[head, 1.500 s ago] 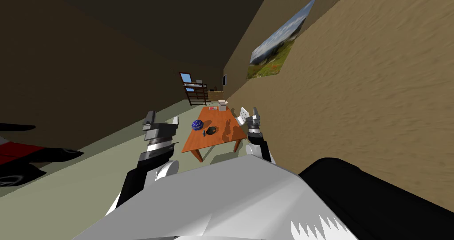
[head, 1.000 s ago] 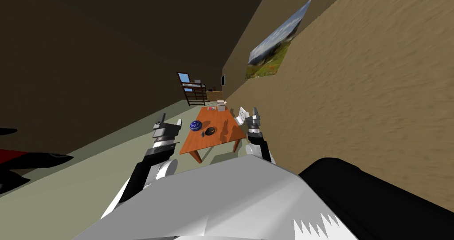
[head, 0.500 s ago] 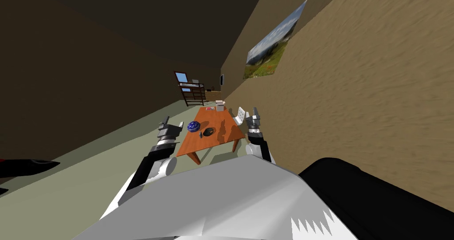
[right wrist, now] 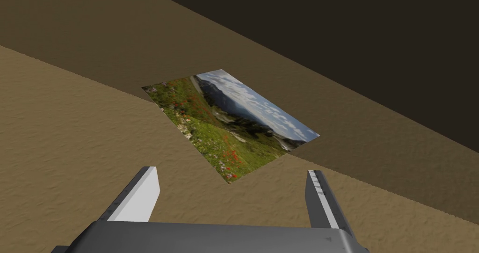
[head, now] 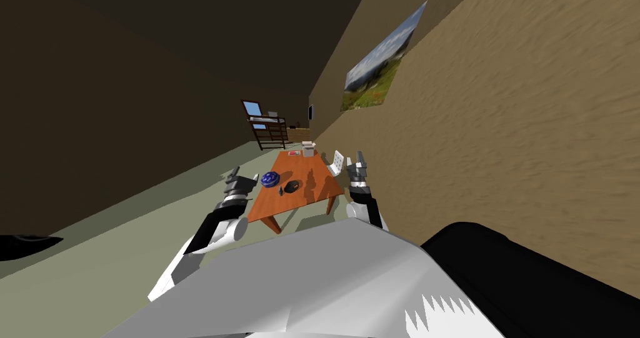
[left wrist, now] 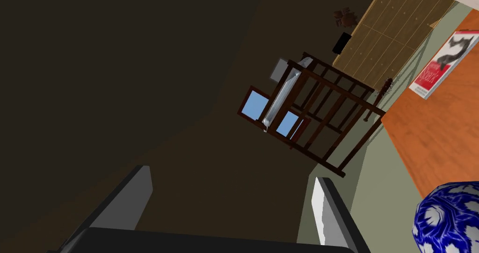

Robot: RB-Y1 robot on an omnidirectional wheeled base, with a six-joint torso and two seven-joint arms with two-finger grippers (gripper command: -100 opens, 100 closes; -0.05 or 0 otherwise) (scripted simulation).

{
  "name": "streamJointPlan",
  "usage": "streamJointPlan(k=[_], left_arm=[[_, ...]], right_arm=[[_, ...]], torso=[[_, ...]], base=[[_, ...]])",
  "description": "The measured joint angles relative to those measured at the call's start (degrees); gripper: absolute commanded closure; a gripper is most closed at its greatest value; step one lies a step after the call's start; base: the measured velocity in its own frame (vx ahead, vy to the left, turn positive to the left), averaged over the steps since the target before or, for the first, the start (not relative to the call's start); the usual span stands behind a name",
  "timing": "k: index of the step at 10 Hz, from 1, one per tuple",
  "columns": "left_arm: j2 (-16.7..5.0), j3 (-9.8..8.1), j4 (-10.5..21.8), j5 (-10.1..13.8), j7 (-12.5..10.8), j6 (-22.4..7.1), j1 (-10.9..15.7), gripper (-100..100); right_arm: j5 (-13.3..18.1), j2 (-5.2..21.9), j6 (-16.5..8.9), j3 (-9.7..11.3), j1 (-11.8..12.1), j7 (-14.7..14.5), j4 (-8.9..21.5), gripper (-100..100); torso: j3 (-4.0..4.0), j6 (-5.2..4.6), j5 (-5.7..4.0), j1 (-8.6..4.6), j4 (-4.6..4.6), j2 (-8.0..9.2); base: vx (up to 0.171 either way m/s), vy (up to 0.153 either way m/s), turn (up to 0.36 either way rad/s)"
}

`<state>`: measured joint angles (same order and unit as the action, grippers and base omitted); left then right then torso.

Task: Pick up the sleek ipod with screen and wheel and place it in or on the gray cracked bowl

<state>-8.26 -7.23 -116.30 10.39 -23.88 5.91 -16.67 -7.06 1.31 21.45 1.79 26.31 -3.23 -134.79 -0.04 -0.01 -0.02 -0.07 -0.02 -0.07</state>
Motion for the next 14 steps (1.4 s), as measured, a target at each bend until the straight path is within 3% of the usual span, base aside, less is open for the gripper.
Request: streamJointPlan(k=[5,10,11,14], left_arm=[[-0.3,-2.73,7.6,1.1,-6.1,-4.0,3.5,-100],[-0.7,-6.69,16.7,2.7,-13.9,-10.7,8.6,-100],[-0.6,-7.45,17.8,3.2,-15.8,-12.3,8.7,-100],[0.0,-9.05,21.7,3.4,-19.1,-15.6,11.2,-100]], right_arm=[[0.0,0.0,0.0,0.0,0.0,0.0,0.0,0],[0.0,0.0,0.0,0.0,0.0,0.0,0.0,0],[0.0,0.0,0.0,0.0,0.0,0.0,0.0,0],[0.0,0.0,0.0,0.0,0.0,0.0,0.0,0]], torso=[[0.01,0.01,0.0,0.01,0.0,0.02],[0.0,0.01,-0.01,-0.02,0.0,0.0],[0.0,0.02,-0.01,-0.03,0.0,0.0],[0.02,0.03,0.0,0.01,0.01,0.04]], base=[[0.013,-0.021,-0.052],[0.016,-0.023,-0.064],[0.017,-0.016,-0.011],[0.01,-0.015,-0.038]])
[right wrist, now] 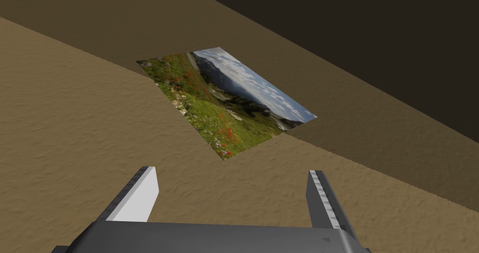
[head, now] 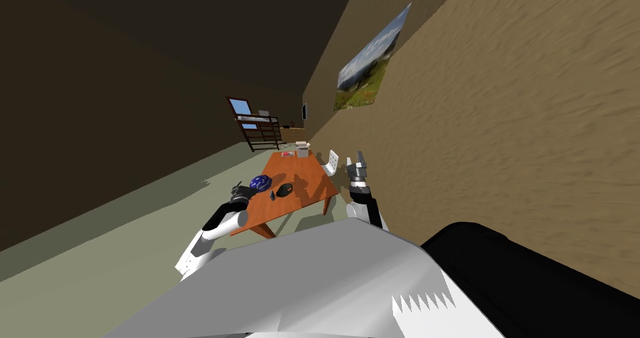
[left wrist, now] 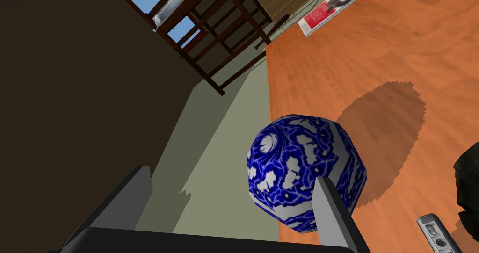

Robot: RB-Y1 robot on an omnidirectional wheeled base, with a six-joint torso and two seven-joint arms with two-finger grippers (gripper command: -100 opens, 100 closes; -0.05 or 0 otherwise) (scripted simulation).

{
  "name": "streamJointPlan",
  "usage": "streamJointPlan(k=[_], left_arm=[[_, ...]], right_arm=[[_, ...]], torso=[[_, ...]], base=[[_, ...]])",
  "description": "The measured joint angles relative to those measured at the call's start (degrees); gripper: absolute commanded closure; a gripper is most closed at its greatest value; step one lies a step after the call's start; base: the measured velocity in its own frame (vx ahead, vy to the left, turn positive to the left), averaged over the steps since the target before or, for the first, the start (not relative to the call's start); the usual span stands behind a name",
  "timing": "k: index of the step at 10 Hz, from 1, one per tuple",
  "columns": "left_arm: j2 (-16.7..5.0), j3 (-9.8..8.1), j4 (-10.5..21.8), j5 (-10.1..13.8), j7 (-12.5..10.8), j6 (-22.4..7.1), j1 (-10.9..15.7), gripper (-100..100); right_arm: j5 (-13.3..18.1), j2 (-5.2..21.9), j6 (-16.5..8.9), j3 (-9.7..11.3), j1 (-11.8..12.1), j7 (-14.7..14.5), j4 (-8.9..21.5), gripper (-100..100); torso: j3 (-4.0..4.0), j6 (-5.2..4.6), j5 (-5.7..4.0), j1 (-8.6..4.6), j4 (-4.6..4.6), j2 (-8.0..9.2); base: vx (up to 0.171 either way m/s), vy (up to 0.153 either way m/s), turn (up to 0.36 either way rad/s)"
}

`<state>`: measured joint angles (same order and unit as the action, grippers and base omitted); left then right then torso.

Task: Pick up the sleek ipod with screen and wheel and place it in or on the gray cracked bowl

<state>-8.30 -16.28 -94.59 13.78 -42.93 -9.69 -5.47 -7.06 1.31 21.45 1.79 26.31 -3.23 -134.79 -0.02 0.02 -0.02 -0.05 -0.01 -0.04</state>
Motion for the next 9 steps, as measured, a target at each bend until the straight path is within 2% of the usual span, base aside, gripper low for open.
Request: streamJointPlan(k=[2,5,7,9], left_arm=[[0.1,-1.41,3.7,0.6,-2.8,-2.2,1.7,-100],[0.2,-2.83,7.2,1.1,-6.0,-4.9,3.5,-100],[0.5,-4.43,10.7,1.4,-8.8,-7.4,5.8,-100],[1.0,-5.3,12.5,1.6,-10.8,-9.4,6.2,-100]], right_arm=[[0.0,0.0,0.0,0.0,0.0,0.0,0.0,0],[0.0,0.0,0.0,0.0,0.0,0.0,0.0,0],[0.0,0.0,0.0,0.0,0.0,0.0,0.0,0],[0.0,0.0,0.0,0.0,0.0,0.0,0.0,0]], torso=[[-0.01,-0.01,0.0,-0.04,-0.01,-0.02],[0.0,0.01,0.0,0.0,0.0,0.0],[-0.01,-0.01,0.0,-0.02,0.0,-0.02],[0.0,0.0,0.0,-0.02,0.0,0.0]], base=[[0.015,-0.022,-0.05],[0.011,-0.014,-0.04],[0.015,-0.018,-0.047],[0.011,-0.015,-0.03]])
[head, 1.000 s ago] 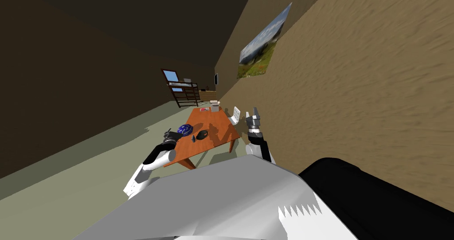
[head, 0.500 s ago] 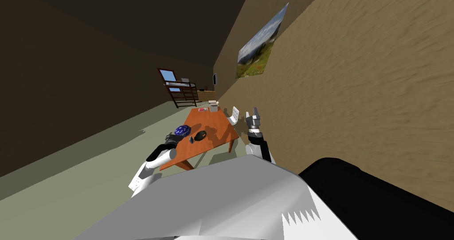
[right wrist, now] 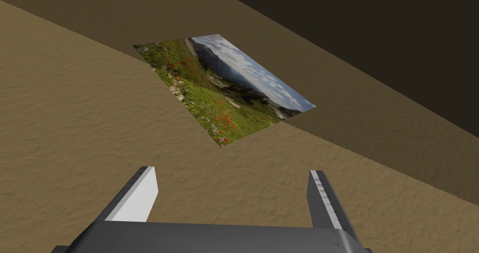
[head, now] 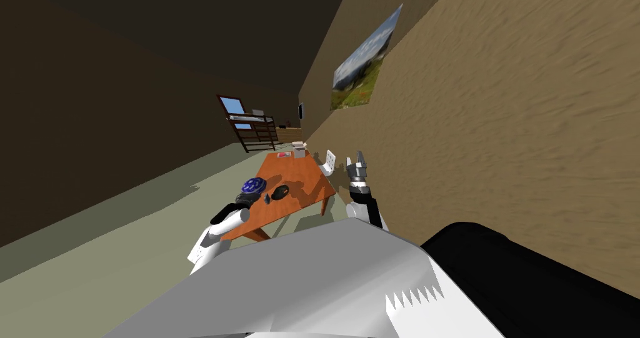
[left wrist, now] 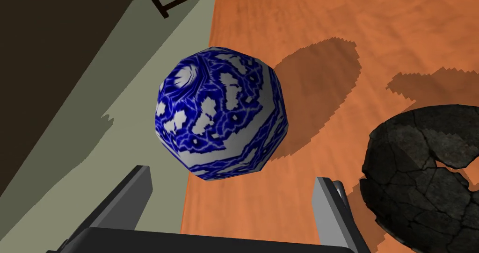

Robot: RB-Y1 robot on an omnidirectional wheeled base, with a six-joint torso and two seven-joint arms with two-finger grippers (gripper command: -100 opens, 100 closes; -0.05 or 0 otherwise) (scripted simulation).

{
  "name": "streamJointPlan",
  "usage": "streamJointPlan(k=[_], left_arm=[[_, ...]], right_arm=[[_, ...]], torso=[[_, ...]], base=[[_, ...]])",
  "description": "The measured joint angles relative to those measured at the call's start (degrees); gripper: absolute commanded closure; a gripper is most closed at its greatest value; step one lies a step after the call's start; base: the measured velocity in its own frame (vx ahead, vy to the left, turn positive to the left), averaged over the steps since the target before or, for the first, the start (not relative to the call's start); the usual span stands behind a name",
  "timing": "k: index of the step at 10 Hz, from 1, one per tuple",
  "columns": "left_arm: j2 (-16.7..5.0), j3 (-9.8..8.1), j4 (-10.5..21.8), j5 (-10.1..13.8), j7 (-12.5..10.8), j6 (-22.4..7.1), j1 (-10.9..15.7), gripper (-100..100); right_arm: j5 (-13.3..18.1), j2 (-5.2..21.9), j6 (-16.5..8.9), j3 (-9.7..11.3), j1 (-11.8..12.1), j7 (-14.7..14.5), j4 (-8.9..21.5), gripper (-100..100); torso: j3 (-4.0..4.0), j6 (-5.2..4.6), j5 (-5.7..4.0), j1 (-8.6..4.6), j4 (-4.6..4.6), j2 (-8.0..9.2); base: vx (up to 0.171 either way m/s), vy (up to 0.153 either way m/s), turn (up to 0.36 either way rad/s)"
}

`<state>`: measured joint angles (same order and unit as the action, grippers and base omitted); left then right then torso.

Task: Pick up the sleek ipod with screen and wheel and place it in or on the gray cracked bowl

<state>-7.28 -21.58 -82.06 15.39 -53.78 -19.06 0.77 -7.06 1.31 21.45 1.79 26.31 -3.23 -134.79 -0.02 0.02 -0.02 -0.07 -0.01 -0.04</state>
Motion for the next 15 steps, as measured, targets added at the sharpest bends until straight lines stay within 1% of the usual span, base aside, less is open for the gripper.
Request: streamJointPlan(k=[2,3,5,9,12,13,14,15], left_arm=[[-0.6,-0.74,3.2,0.8,-1.8,-1.2,1.3,-100],[-0.7,-1.25,4.4,1.4,-3.2,-2.3,1.6,-100],[-0.5,-2.4,7.7,1.2,-5.1,-4.0,3.5,-100],[-1.0,-4.9,14.9,2.2,-10.3,-8.2,6.8,-100],[-1.3,-6.35,18.5,2.9,-13.3,-10.9,8.5,-100],[-1.3,-6.41,18.7,2.9,-13.5,-11.1,8.5,0],[-1.3,-6.4,18.7,2.9,-13.5,-11.1,8.5,-100],[-1.3,-6.61,19.7,3.2,-13.3,-10.1,8.3,-100]], right_arm=[[0.0,0.0,0.0,0.0,0.0,0.0,0.0,0],[0.0,0.0,0.0,0.0,0.0,0.0,0.0,0],[0.0,0.0,0.0,0.0,0.0,0.0,0.0,0],[0.0,0.0,0.0,0.0,0.0,0.0,0.0,0],[0.0,0.0,0.0,0.0,0.0,0.0,0.0,0],[0.0,0.0,0.0,0.0,0.0,0.0,0.0,0],[0.0,0.0,0.0,0.0,0.0,0.0,0.0,0],[0.0,0.0,0.0,0.0,0.0,0.0,0.0,0]], torso=[[0.0,0.0,0.0,0.03,0.0,0.01],[0.01,0.0,0.0,0.0,0.0,0.01],[0.0,0.0,0.0,0.01,0.0,0.0],[-0.01,0.01,0.0,0.01,0.0,-0.01],[0.01,0.01,0.0,0.03,0.0,0.01],[0.02,0.02,0.0,0.04,0.01,0.03],[0.03,0.02,0.0,0.06,0.01,0.05],[-0.03,0.0,0.01,0.1,-0.01,-0.07]], base=[[0.011,-0.016,-0.055],[0.012,-0.015,-0.02],[0.013,-0.015,-0.047],[0.016,-0.015,-0.044],[0.009,-0.008,-0.024],[0.0,0.0,0.0],[0.048,0.011,-0.122],[0.074,0.033,-0.155]])
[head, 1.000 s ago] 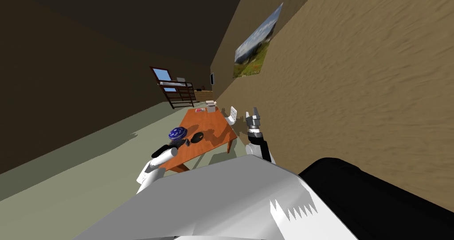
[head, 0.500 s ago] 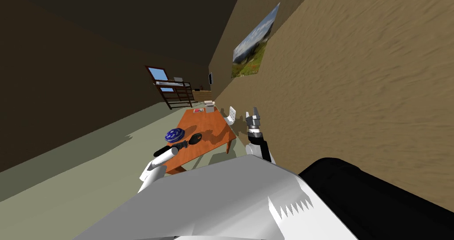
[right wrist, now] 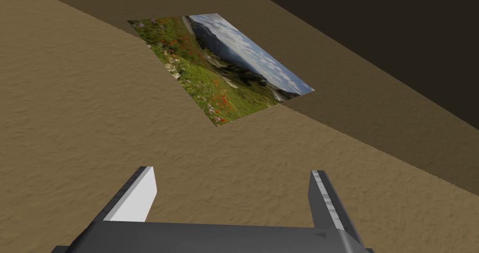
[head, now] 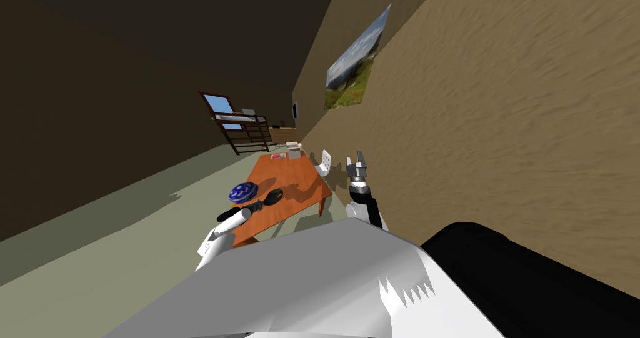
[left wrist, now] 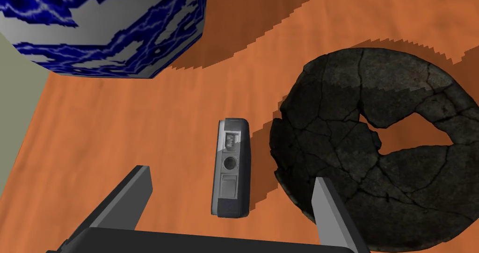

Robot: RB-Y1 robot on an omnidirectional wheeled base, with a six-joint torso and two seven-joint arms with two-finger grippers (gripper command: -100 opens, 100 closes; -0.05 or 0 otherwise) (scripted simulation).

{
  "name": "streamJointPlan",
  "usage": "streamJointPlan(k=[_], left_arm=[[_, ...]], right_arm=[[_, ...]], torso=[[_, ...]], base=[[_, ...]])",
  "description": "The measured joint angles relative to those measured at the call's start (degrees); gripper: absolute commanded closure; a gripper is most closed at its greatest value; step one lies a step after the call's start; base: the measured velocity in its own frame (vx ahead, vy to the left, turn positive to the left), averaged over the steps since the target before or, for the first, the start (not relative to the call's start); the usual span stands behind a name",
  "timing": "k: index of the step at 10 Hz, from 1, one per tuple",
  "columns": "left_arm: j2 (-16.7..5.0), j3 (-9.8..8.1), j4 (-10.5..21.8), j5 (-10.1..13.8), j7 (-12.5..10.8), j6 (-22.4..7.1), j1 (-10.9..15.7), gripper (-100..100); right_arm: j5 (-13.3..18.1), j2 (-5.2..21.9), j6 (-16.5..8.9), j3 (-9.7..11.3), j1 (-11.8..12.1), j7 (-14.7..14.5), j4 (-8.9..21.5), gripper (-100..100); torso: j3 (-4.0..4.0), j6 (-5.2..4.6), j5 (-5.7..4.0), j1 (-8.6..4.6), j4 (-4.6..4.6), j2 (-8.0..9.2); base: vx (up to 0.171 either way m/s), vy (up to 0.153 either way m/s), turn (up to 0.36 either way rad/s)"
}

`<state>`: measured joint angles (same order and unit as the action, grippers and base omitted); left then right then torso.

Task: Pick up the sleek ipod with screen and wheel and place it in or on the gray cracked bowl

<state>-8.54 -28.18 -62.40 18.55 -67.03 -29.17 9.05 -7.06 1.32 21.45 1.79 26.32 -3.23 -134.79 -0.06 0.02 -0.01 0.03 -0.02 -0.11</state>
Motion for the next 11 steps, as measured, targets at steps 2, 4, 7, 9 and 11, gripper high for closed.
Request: streamJointPlan(k=[2,4,7,9,11], left_arm=[[-0.1,-0.43,1.6,0.9,0.6,2.1,-0.6,-100],[-0.1,-0.44,1.7,1.0,0.6,2.3,-0.6,100],[-0.1,-0.45,1.7,1.0,0.6,2.3,-0.6,100],[-0.1,-0.45,1.7,1.0,0.6,2.3,-0.6,100],[-0.1,-0.12,0.2,0.0,0.1,0.5,0.1,100]], right_arm=[[0.0,0.0,0.0,0.0,0.0,0.0,0.0,0],[0.0,0.0,0.0,0.0,0.0,0.0,0.0,0],[0.0,0.0,0.0,0.0,0.0,0.0,0.0,0],[0.0,0.0,0.0,0.0,0.0,0.0,0.0,0],[0.0,0.0,0.0,0.0,0.0,0.0,0.0,0]], torso=[[-0.07,0.03,0.03,0.14,-0.03,-0.11],[0.03,0.03,0.0,0.0,0.01,0.07],[0.03,0.02,-0.02,-0.01,-0.01,0.09],[0.03,0.02,-0.02,-0.01,-0.01,0.09],[0.2,0.07,-0.06,-0.14,0.04,0.4]], base=[[0.047,0.036,-0.041],[0.003,0.002,0.001],[0.0,0.0,0.0],[-0.03,-0.014,0.071],[-0.06,-0.025,0.074]])
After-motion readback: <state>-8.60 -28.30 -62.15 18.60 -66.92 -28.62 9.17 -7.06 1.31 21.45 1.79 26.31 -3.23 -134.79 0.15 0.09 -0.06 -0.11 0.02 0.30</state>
